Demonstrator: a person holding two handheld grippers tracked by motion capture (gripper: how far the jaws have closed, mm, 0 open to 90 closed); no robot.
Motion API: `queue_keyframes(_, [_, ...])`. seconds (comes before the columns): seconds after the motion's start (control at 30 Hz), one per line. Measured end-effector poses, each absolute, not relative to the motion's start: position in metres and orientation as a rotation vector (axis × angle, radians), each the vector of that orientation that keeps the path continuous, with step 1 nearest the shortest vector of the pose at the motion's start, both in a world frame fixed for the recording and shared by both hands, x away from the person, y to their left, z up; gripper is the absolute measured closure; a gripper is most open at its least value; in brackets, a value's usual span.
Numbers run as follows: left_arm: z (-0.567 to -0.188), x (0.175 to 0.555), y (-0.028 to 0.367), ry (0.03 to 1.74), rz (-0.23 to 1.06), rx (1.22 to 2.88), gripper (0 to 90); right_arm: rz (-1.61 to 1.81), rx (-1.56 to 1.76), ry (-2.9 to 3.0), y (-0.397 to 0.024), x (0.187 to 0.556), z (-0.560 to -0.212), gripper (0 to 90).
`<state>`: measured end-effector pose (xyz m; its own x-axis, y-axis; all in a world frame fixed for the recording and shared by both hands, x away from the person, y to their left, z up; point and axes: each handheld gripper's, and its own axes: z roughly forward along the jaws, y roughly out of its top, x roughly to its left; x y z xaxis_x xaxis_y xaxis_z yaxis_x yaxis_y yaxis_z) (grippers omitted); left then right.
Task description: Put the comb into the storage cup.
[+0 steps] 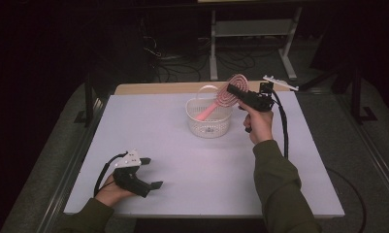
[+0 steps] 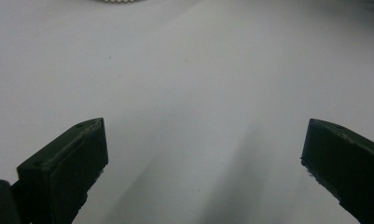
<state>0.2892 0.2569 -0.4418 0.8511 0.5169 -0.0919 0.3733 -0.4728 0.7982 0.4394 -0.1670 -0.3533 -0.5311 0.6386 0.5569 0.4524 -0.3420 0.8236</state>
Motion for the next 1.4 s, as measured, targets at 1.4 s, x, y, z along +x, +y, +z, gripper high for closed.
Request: queue_keyframes(1.4, [-0.442, 0.289, 0.257, 0.644, 0.195, 2.119, 0.2, 1.909, 1.491, 1.741, -0.138, 0.453, -0.385, 62.6])
